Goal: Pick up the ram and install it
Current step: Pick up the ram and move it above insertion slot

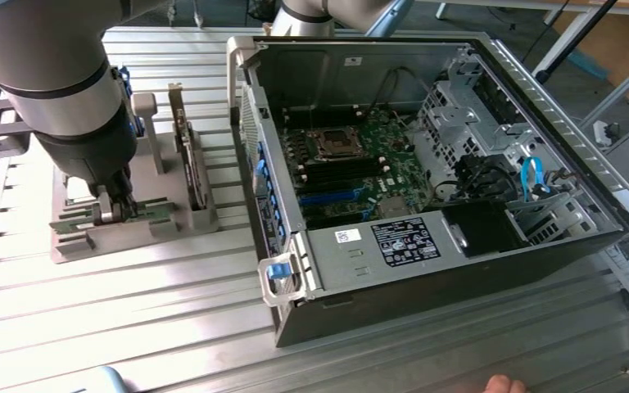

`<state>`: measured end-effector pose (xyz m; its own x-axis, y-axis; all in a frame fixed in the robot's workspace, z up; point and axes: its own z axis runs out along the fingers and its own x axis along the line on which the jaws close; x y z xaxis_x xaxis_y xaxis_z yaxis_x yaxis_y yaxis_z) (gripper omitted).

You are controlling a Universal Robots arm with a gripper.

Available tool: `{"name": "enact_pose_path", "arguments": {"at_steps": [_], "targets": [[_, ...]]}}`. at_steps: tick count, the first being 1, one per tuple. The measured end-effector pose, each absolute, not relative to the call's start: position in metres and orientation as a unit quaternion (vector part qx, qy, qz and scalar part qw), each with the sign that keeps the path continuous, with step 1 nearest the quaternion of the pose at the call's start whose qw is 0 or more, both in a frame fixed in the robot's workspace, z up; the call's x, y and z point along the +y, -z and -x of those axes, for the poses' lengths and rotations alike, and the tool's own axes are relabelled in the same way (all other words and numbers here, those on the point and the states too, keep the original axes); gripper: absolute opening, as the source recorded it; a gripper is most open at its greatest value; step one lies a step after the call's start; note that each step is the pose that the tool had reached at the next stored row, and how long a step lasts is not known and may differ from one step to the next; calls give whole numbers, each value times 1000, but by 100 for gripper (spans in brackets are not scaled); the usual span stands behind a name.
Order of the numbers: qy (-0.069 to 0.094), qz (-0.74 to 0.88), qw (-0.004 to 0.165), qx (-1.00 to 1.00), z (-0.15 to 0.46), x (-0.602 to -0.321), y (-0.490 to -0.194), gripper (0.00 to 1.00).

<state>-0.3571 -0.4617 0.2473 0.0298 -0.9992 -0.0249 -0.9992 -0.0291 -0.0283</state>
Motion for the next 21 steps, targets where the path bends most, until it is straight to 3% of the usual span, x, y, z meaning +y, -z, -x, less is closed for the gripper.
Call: {"name": "enact_pose_path", "arguments": {"at_steps": [21], "targets": [[1, 717, 19, 696, 352, -462, -286, 12]]}}
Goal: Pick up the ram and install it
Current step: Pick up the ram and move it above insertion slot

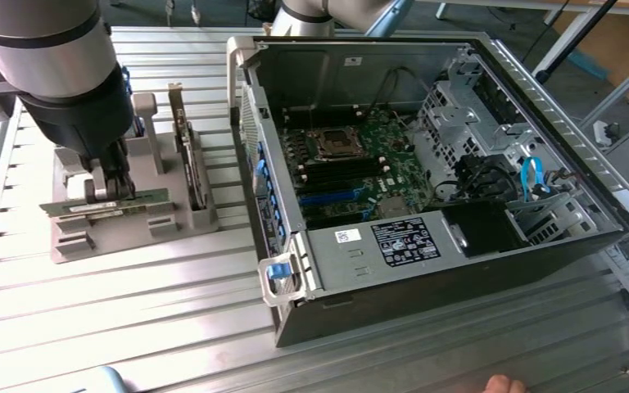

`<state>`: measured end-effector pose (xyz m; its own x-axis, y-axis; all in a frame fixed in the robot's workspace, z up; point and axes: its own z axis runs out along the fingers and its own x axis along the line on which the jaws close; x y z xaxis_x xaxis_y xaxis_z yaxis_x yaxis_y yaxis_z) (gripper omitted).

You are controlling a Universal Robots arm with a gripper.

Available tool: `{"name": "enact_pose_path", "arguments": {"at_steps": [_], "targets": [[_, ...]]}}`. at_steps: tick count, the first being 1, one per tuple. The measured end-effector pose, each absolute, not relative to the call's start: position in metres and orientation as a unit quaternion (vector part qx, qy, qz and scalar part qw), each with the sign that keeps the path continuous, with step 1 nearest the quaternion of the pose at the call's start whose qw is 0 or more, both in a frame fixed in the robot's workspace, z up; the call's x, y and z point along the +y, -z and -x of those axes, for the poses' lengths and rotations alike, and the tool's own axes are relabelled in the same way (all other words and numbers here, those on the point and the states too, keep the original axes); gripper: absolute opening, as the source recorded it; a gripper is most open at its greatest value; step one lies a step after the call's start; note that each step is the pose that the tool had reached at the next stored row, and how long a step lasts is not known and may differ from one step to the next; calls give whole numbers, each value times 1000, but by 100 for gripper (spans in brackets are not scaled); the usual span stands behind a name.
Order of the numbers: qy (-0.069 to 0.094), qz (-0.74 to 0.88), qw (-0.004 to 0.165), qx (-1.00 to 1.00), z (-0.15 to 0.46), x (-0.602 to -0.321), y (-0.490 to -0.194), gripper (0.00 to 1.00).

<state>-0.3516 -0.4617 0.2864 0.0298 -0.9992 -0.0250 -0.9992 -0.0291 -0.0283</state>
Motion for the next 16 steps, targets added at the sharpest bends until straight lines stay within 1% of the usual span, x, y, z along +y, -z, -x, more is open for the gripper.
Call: {"name": "enact_pose_path", "arguments": {"at_steps": [16], "targets": [[1, 717, 19, 696, 347, -462, -316, 12]]}}
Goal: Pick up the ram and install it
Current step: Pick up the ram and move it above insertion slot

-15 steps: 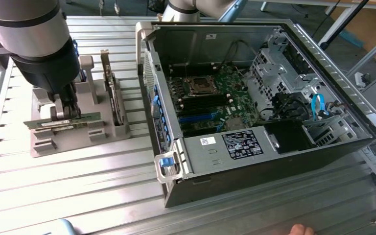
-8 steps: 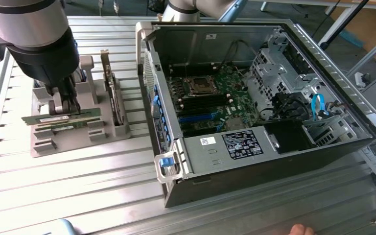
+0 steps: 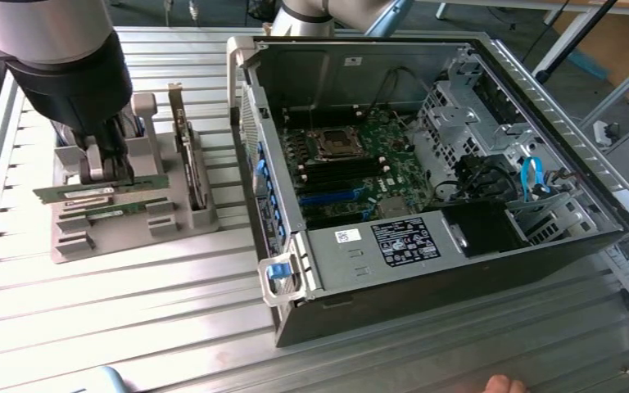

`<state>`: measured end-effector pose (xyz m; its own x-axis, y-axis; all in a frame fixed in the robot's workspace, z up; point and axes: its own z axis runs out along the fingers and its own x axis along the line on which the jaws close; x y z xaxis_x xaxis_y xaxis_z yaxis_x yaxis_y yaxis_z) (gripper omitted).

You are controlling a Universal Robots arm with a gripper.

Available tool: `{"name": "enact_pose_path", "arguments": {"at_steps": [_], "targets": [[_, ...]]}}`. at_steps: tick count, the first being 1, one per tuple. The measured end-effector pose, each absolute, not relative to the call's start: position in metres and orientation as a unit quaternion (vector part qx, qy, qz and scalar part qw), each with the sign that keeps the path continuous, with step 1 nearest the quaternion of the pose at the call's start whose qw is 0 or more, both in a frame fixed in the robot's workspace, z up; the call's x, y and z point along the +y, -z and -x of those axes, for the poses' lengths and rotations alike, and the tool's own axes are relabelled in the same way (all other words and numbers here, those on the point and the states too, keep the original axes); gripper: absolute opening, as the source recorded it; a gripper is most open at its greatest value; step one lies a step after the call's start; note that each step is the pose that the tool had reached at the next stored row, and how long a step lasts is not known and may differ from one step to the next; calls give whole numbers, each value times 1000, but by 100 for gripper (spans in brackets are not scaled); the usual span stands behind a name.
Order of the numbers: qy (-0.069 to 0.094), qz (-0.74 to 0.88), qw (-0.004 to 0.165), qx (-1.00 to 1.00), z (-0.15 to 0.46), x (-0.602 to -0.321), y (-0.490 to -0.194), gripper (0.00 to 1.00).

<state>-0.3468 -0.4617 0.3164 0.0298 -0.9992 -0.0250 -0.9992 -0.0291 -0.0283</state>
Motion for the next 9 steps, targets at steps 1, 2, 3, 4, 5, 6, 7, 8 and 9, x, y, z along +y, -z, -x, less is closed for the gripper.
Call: {"name": "enact_pose_path", "arguments": {"at_steps": [1, 2, 3, 4, 5, 6, 7, 8, 9], "targets": [[1, 717, 19, 696, 347, -462, -318, 12], [1, 717, 19, 696, 346, -462, -321, 12], [1, 717, 19, 696, 346, -462, -324, 12], [1, 717, 19, 696, 345, -462, -326, 12], [1, 717, 19, 696, 345, -462, -328, 12], [1, 717, 19, 696, 345, -462, -330, 12], [1, 717, 19, 696, 345, -462, -332, 12], [0, 717, 19, 696, 344, -462, -334, 12], [0, 717, 19, 696, 344, -462, -335, 12]]}}
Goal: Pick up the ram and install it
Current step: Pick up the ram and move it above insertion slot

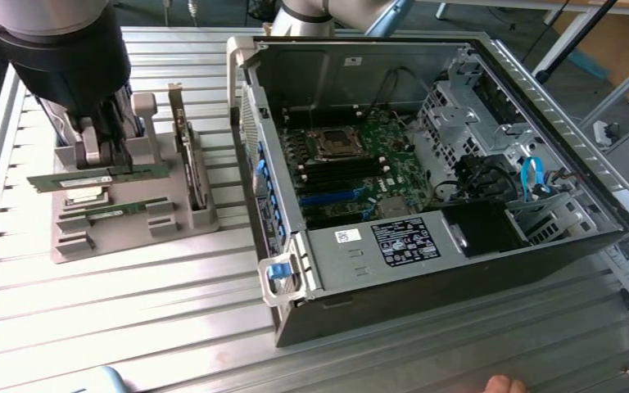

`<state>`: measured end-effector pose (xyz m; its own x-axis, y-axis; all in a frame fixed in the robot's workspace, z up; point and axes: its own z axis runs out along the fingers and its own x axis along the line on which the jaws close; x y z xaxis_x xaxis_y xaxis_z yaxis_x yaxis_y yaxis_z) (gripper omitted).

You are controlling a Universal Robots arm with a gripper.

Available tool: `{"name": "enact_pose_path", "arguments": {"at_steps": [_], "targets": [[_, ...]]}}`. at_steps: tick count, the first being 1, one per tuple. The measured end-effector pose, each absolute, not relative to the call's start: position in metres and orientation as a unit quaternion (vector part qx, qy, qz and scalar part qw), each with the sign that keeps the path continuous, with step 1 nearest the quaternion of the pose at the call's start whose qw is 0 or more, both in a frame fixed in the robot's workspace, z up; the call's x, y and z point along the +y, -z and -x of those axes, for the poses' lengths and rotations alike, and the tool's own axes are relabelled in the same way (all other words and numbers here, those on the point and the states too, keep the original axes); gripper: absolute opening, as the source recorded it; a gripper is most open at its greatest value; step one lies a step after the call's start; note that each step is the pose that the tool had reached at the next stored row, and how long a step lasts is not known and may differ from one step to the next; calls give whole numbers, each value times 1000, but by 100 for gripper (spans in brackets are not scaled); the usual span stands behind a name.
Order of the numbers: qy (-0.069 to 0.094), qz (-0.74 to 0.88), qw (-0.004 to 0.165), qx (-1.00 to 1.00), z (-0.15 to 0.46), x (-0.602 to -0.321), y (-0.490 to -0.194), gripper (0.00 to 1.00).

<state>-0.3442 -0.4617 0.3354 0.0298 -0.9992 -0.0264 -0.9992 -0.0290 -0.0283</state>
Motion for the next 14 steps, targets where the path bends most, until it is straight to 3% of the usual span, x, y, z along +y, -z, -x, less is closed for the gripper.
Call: {"name": "enact_pose_path", "arguments": {"at_steps": [14], "targets": [[0, 717, 20, 696, 341, -462, -363, 12]]}}
